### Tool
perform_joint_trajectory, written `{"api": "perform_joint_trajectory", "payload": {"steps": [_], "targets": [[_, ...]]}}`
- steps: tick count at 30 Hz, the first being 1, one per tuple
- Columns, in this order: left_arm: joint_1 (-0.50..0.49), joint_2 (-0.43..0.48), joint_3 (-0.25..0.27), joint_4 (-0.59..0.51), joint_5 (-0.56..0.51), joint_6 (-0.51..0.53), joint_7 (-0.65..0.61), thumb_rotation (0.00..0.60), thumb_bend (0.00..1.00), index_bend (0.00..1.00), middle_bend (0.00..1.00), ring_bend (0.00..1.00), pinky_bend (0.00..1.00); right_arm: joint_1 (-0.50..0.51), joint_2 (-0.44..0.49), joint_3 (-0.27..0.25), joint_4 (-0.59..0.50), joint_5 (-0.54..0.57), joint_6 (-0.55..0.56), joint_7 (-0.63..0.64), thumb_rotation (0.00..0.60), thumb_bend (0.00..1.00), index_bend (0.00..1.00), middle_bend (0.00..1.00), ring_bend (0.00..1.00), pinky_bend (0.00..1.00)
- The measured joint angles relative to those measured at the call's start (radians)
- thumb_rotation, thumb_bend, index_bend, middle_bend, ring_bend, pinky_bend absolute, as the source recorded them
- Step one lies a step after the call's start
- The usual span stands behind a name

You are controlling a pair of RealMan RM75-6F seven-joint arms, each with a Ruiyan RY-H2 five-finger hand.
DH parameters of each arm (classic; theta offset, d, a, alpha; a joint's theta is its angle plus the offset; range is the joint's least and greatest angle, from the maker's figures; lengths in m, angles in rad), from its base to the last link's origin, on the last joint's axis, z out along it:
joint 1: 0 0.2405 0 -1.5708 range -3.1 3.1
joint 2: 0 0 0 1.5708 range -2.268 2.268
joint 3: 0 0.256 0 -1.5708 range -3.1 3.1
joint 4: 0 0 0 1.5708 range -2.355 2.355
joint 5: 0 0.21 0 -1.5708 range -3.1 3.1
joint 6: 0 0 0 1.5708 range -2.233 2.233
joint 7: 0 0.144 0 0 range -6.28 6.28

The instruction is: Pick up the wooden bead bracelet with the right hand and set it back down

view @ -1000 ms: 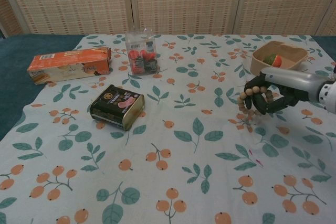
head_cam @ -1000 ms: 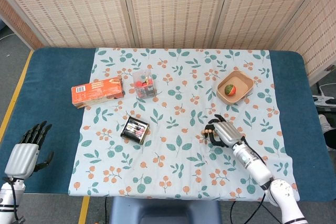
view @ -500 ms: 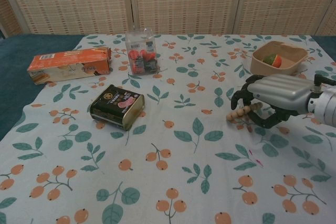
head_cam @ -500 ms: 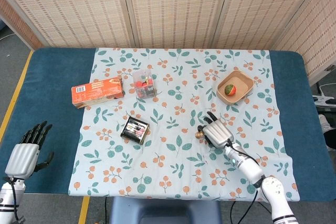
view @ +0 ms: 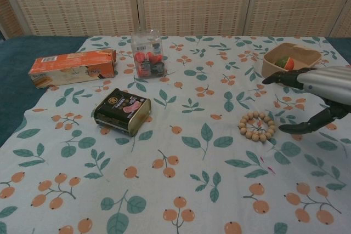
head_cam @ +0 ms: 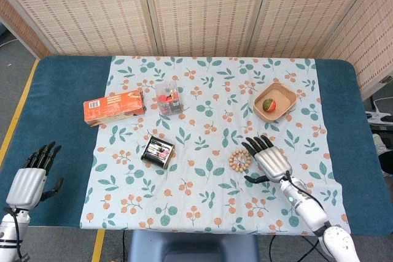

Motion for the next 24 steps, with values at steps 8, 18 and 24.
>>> {"api": "perform_joint_trajectory", "payload": {"steps": [8, 18, 24], "targets": [[0.006, -0.005, 0.000, 0.002, 0.028, 0.039, 0.005, 0.600, 0.41, 0.00, 0.00, 0.00, 0.16, -0.311, -0.020, 0.084, -0.172, -0.018, 0.005, 0.001, 0.386, 0.17, 0.00, 0.00, 0.00, 0.00], [0.005, -0.010, -0.002, 0.003, 0.017, 0.029, 0.022, 0.600, 0.42, 0.00, 0.00, 0.00, 0.16, -0.421, -0.114, 0.250, -0.145, 0.061, -0.169, -0.171, 0.391, 0.17, 0.00, 0.00, 0.00, 0.00], [0.004, -0.010, -0.005, 0.006, 0.012, 0.025, 0.022, 0.600, 0.42, 0.00, 0.00, 0.00, 0.16, -0.415, -0.181, 0.335, -0.087, 0.173, -0.305, -0.325, 0.391, 0.17, 0.00, 0.00, 0.00, 0.00]]}}
